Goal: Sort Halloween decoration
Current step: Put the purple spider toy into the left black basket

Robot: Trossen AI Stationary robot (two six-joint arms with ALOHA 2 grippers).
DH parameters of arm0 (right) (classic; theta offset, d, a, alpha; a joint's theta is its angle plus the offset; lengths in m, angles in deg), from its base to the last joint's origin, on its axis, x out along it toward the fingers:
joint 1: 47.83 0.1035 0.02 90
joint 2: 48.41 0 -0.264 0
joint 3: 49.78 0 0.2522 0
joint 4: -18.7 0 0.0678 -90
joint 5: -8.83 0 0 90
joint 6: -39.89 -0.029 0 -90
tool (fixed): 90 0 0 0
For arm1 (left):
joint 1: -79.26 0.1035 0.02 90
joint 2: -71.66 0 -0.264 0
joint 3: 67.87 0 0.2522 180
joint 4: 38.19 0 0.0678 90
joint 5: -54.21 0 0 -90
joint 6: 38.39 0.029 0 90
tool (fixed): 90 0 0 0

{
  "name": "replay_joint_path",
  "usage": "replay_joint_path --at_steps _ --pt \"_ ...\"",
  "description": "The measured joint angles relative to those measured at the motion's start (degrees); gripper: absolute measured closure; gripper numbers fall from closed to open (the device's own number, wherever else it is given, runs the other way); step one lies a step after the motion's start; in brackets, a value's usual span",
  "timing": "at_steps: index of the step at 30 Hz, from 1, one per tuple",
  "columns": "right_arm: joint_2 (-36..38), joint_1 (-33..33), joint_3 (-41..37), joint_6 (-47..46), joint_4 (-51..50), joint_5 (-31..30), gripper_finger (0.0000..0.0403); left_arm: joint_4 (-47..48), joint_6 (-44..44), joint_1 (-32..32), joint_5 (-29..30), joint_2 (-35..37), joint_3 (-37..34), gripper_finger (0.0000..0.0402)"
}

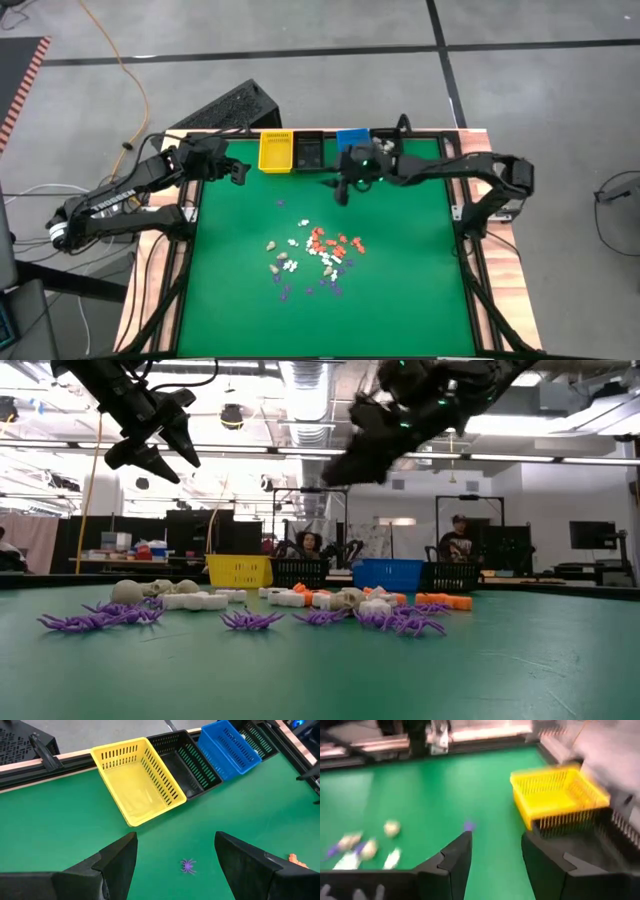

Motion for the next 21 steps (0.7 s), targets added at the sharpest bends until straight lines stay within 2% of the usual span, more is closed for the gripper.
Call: replay_joint_path --at_steps 4,13,21 --pt "-7.0 3.4 3.9 0.3 5.2 -2.1 0.0207 0.1 0.4 0.0 0.1 0.0 0.0 0.0145" --pt "-23.4 6.1 19.0 3.0 4.3 -2.0 0.0207 0.7 1.1 -0.3 -0.1 -0.4 0.0 0.0145" --pt "-33.7 6.3 28.9 2.8 3.5 0.7 0.0207 1.1 1.3 -0.3 -0.2 -0.5 0.0 0.0145"
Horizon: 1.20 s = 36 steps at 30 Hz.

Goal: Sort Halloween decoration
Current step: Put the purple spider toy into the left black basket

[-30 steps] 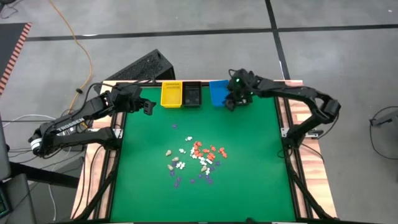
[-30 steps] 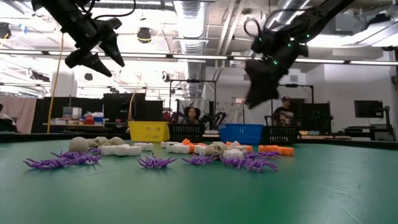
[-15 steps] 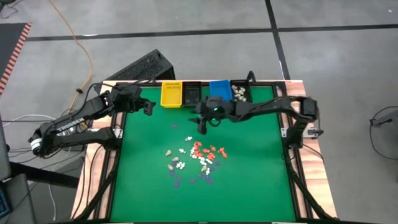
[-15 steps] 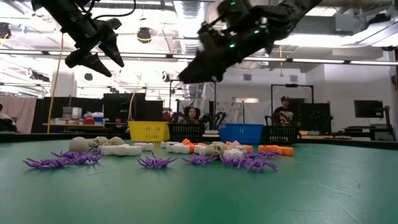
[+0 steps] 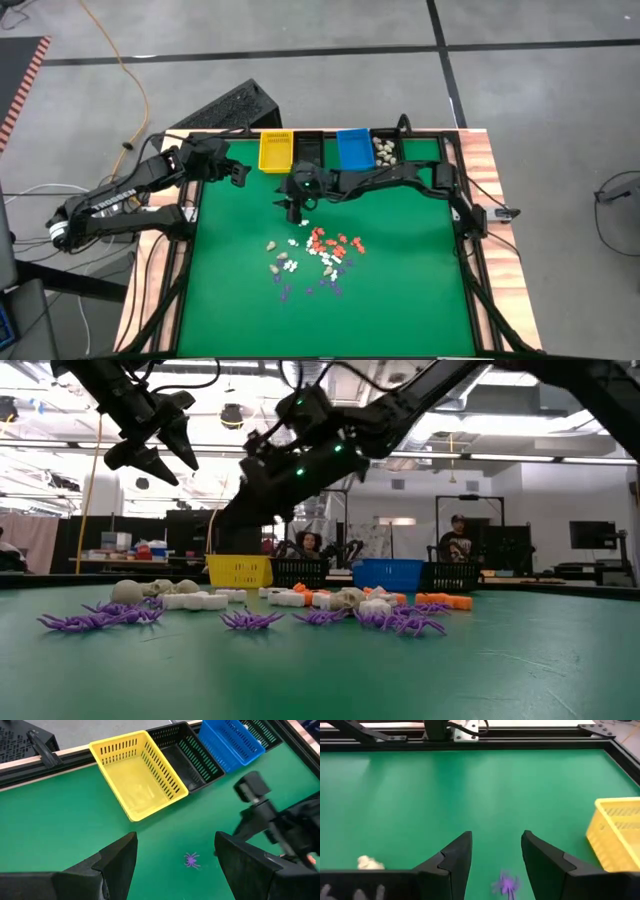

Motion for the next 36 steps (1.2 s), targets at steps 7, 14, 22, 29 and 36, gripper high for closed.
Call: replay_joint_path --at_steps 7,14,22,29,36 --pt "-4.9 0.0 1.9 -0.1 -2.6 0.1 0.0207 0.0 1.4 0.0 0.0 0.0 0.0 0.0145" --pt "-6.4 -0.4 1.9 -1.5 -3.0 0.0 0.0207 0.0 1.5 0.0 0.0 0.0 0.0 0.0145" --pt "-8.9 -0.8 1.9 -3.3 -2.7 -0.1 0.0207 0.0 2.1 0.0 -0.1 0.0 0.0 0.0145" --pt "-9.6 -0.5 2.1 -3.7 -3.2 -0.4 0.0210 0.3 2.1 0.0 -0.1 0.0 0.0 0.0145" --pt "-9.6 -0.5 2.1 -6.0 -3.4 -0.3 0.0257 0.3 2.1 0.0 -0.1 0.0 0.0 0.0145"
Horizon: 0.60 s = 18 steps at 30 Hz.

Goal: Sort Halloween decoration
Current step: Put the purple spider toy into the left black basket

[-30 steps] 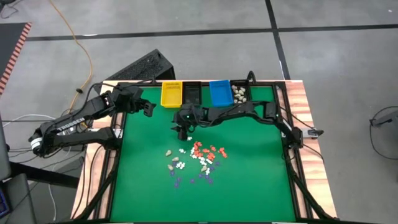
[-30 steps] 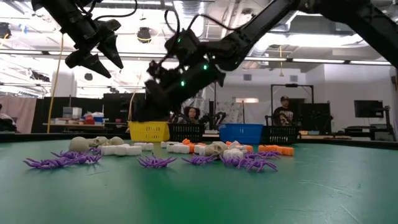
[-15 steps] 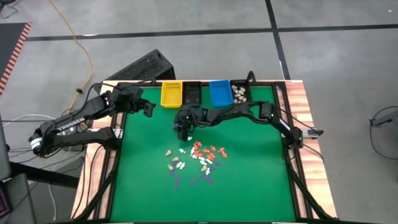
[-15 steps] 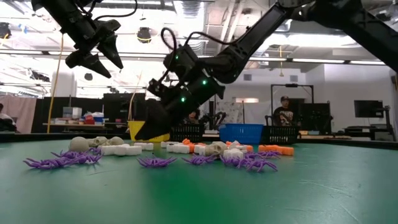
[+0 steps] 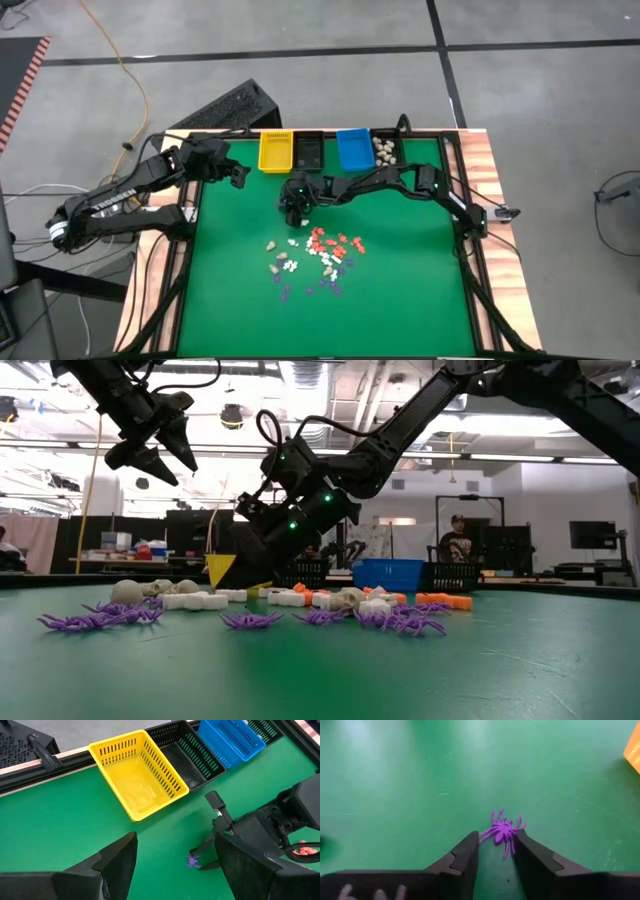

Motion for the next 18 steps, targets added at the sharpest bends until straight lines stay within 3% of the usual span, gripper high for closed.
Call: replay_joint_path --at_steps 6,18 --pt "0.0 0.1 0.0 -0.7 0.2 0.1 0.0298 0.0 0.0 0.0 0.0 0.0 0.0 0.0145" --pt "0.0 0.1 -0.1 -2.7 0.1 0.5 0.0337 0.0 0.0 0.0 0.0 0.0 0.0 0.0145"
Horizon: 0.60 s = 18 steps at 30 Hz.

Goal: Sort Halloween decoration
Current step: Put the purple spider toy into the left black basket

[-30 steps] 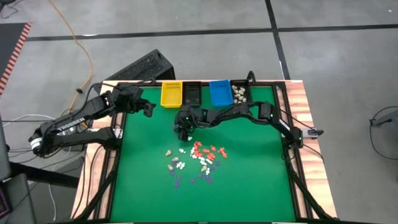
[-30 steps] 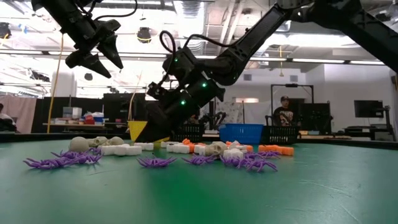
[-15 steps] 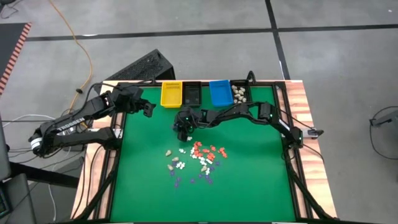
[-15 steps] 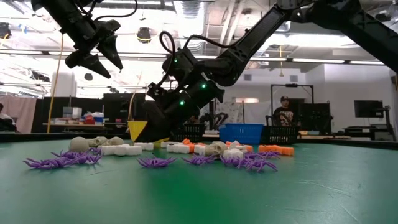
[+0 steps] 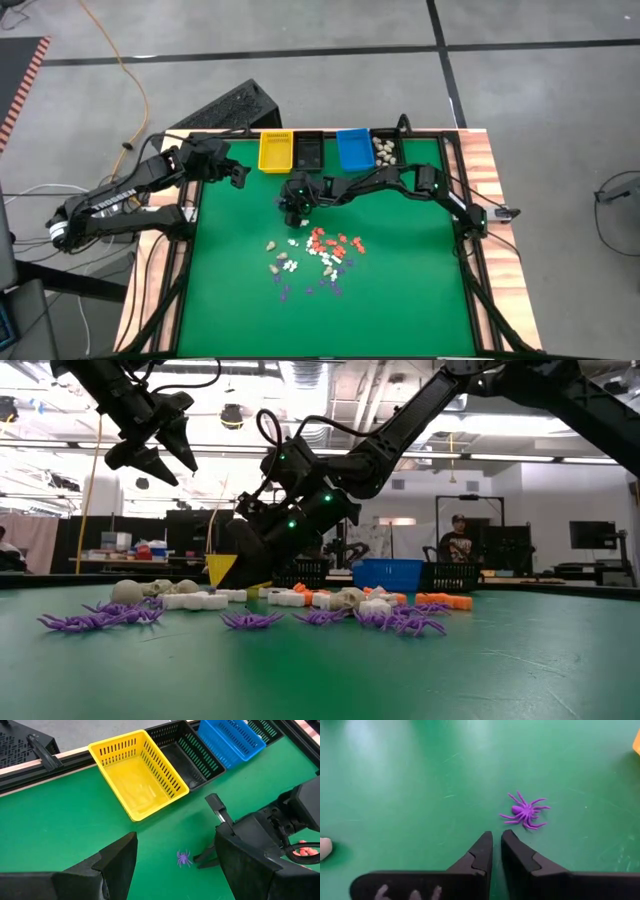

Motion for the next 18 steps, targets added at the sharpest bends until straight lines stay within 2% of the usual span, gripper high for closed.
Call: replay_joint_path --at_steps 6,12,15,18 --pt "1.6 -0.1 1.0 0.9 0.2 2.2 0.0344 0.0 0.0 0.0 0.0 0.0 0.0 0.0145" --pt "3.3 -0.7 6.4 5.5 0.9 1.8 0.0336 0.0 1.2 0.0 0.1 0.0 0.0 0.0145" --pt "3.1 -1.8 7.3 5.5 -0.7 2.2 0.0306 0.0 1.2 0.0 0.2 0.0 0.0 0.0145" --pt "3.1 -2.2 7.3 5.4 -0.3 1.7 0.0255 -0.1 1.3 0.0 0.3 0.0 0.0 0.0145"
